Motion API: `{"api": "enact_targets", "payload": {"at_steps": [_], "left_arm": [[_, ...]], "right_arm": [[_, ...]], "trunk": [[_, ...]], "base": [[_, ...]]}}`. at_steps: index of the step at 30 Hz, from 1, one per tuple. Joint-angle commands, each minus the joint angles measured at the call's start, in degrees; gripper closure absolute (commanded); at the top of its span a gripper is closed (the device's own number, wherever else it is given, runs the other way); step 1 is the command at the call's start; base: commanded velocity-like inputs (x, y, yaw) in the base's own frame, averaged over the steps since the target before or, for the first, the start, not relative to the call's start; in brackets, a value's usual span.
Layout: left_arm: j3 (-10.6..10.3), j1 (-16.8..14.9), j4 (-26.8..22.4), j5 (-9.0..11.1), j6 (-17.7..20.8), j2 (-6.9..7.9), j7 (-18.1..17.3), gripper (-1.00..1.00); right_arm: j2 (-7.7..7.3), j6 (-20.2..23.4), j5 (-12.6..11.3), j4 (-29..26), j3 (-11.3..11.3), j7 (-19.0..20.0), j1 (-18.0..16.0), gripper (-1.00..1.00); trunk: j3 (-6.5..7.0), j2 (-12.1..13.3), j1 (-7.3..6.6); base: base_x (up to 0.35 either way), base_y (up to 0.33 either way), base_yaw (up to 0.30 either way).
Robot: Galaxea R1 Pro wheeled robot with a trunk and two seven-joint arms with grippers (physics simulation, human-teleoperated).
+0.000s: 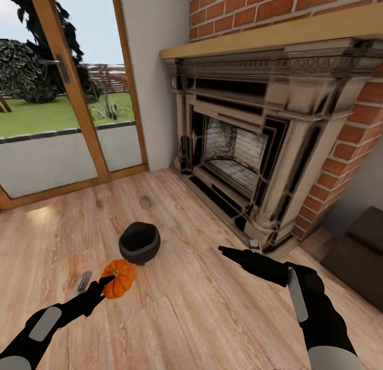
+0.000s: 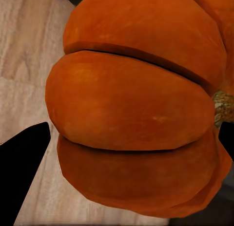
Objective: Place each of the two pumpkins and all three candles from the living room inside a cabinet in the living room (use any cabinet), then make sure every cabinet is closed, and position the cauldron so it is next to a table in the living room.
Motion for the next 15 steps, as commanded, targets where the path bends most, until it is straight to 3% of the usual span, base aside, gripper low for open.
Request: {"api": "enact_targets", "payload": {"at_steps": [1, 15], "left_arm": [[0.26, -0.02, -0.05, 0.33, 0.5, 0.01, 0.06, 1.0], [0.26, -0.02, -0.06, 0.33, 0.5, -0.05, 0.06, 1.0]], "right_arm": [[0.06, 0.26, 0.0, 0.23, -0.11, 0.18, -0.05, -1.0], [0.08, 0.26, -0.02, 0.67, -0.12, 0.21, -0.05, -1.0]], "trunk": [[0.18, 0.4, -0.23], [3.22, 6.01, -3.31]], "base": [[-0.004, 0.0, -0.278], [-0.001, 0.0, -0.278]]}}
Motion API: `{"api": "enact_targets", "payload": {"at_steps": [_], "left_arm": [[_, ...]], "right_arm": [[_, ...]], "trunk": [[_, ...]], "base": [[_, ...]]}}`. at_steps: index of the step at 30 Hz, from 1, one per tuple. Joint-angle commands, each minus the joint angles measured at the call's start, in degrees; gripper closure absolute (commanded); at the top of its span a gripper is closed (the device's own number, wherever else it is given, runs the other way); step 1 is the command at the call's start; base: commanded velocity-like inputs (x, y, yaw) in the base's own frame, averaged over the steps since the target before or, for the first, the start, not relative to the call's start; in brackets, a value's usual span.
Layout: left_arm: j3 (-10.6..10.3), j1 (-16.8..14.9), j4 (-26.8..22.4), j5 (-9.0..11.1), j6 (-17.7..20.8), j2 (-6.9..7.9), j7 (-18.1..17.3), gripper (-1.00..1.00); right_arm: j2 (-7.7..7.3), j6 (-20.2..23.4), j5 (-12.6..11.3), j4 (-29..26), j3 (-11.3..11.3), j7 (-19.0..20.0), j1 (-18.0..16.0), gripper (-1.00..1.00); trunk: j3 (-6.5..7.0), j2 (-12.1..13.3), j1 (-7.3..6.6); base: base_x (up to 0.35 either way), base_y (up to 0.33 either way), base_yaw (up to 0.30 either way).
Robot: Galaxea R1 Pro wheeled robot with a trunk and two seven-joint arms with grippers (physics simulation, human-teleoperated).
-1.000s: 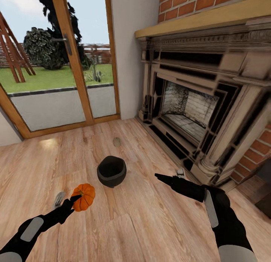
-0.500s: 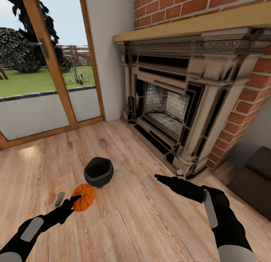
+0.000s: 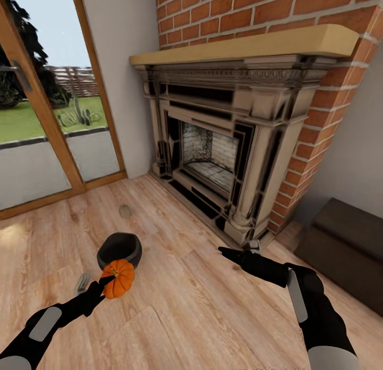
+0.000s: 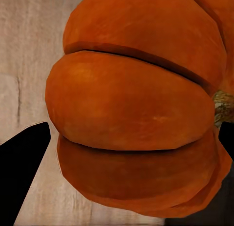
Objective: Place each of the two pumpkins and all three candles from the living room inside a cabinet in the living room (use any cabinet), then make sure every cabinet is closed, and position the cauldron so it is next to a table in the living room.
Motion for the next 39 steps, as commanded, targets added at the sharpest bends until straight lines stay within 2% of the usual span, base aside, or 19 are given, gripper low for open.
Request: {"api": "enact_targets", "payload": {"at_steps": [1, 39], "left_arm": [[0.27, -0.02, -0.05, 0.42, 0.51, -0.01, 0.06, 1.0], [0.18, -0.02, -0.04, 0.35, 0.51, -0.01, 0.14, 1.0]], "right_arm": [[0.06, 0.26, 0.03, 0.02, -0.11, 0.16, -0.05, -1.0], [0.06, 0.26, 0.03, 0.02, -0.11, 0.24, -0.05, -1.0]], "trunk": [[0.18, 0.39, -0.23], [8.64, 15.63, -8.58]], "base": [[0.0, 0.0, -0.278], [0.0, 0.0, -0.277]]}}
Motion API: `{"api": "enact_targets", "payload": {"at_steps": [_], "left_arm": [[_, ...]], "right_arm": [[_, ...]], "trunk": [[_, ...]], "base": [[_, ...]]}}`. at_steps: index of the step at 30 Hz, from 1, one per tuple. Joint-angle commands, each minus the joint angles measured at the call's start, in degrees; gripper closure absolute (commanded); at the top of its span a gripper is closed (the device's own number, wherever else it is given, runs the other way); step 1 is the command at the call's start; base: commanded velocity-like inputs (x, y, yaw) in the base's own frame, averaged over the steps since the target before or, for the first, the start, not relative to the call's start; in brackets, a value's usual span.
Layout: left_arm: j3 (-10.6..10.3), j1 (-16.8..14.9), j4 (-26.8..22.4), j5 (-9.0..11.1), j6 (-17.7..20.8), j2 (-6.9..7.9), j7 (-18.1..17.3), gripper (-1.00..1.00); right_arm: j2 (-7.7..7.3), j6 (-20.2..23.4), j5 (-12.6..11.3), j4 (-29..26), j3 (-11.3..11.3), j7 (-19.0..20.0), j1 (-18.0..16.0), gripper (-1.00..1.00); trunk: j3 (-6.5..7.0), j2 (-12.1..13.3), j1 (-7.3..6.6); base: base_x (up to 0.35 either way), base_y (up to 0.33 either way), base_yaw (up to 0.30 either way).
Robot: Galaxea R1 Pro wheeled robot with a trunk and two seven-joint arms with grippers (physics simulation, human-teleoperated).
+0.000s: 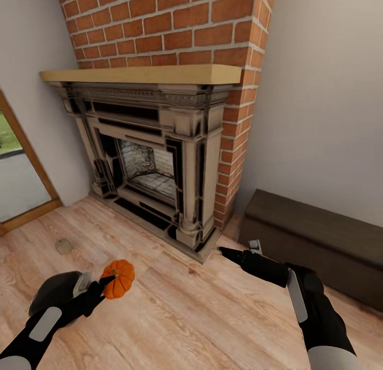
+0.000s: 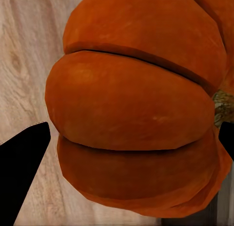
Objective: Place each of the two pumpkins and all three candles from the living room inside a cabinet in the living room (use any cabinet), then make sure every cabinet is closed, and position the cauldron so it is next to a table in the living room.
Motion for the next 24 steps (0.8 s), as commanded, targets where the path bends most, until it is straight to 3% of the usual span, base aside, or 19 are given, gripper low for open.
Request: {"api": "enact_targets", "payload": {"at_steps": [1, 24], "left_arm": [[0.27, -0.02, -0.06, 0.44, 0.52, -0.02, 0.04, 1.0], [0.27, -0.02, -0.06, 0.41, 0.6, -0.1, 0.06, 1.0]], "right_arm": [[0.06, 0.26, 0.02, 0.06, -0.11, 0.15, -0.05, -1.0], [0.06, 0.26, 0.0, 0.11, -0.11, 0.15, -0.05, -1.0]], "trunk": [[0.18, 0.39, -0.23], [5.32, 9.62, -5.28]], "base": [[0.0, 0.0, -0.277], [0.0, 0.0, -0.277]]}}
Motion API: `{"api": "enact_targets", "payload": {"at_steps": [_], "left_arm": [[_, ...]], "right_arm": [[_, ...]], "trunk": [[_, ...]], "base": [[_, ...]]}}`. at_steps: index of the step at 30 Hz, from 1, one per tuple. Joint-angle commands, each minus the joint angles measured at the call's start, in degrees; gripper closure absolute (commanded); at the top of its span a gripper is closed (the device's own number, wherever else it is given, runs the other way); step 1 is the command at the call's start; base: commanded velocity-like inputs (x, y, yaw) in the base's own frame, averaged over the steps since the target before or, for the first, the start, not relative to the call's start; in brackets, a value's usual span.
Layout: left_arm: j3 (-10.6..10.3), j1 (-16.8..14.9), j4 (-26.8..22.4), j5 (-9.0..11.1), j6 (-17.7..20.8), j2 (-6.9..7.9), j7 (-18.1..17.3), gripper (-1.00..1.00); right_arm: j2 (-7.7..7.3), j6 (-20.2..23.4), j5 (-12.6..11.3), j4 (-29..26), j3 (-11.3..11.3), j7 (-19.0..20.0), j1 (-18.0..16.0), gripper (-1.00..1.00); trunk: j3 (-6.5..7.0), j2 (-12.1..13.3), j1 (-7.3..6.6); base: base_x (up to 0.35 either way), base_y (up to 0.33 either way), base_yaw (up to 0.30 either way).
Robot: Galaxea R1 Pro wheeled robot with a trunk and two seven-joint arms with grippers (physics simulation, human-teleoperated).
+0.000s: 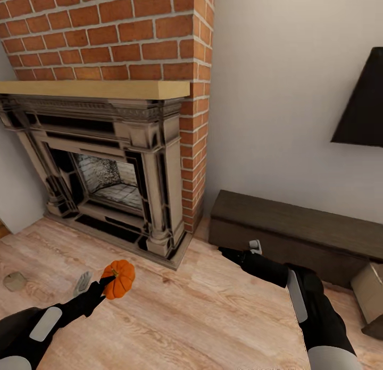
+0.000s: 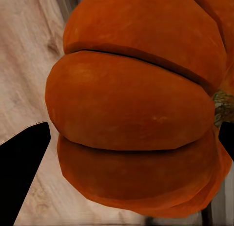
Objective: Place each of the two pumpkins and all three candles from the living room inside a cabinet in the living room (use any cabinet), then make sure every cabinet is closed, and position the cauldron so it is next to a table in the living room.
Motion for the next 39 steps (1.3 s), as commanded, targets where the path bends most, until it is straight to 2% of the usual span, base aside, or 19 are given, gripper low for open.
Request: {"api": "enact_targets", "payload": {"at_steps": [1, 22, 30, 33, 37, 39], "left_arm": [[0.28, -0.03, -0.06, 0.45, 0.52, -0.02, 0.06, 1.0], [0.28, -0.03, -0.06, 0.45, 0.53, 0.14, 0.18, 1.0], [0.21, -0.05, -0.06, 0.07, 0.66, 0.14, 0.8, 1.0], [0.09, -0.12, -0.06, -0.23, 0.69, 0.03, 0.84, 1.0], [-0.39, -0.23, -0.12, -0.45, 0.7, -0.42, 1.28, 1.0], [-1.37, -0.27, -0.13, -0.49, 0.7, -0.49, 2.84, 1.0]], "right_arm": [[0.06, 0.26, 0.03, 0.02, -0.11, 0.16, -0.05, -1.0], [0.0, 0.26, 0.04, 0.1, -0.26, 0.04, -0.05, -1.0], [0.05, 0.21, 0.48, -0.13, -2.42, -1.08, -0.05, -1.0], [0.06, 0.18, 0.58, -0.23, -2.5, -2.78, -0.05, -1.0], [-0.01, 0.14, 0.96, -0.08, -2.3, -9.93, -0.05, -1.0], [0.19, 0.09, 1.07, 0.01, -2.18, -13.88, 0.0, -1.0]], "trunk": [[0.18, 0.39, -0.23], [4.87, 8.81, -4.84], [6.69, 12.02, -6.6], [7.39, 13.22, -7.26], [8.35, 14.83, -8.14], [8.83, 15.63, -8.58]], "base": [[0.0, 0.0, -0.277], [0.0, 0.0, -0.277], [0.0, 0.0, -0.268], [0.0, 0.0, -0.256], [0.0, 0.0, -0.25], [0.0, 0.0, -0.244]]}}
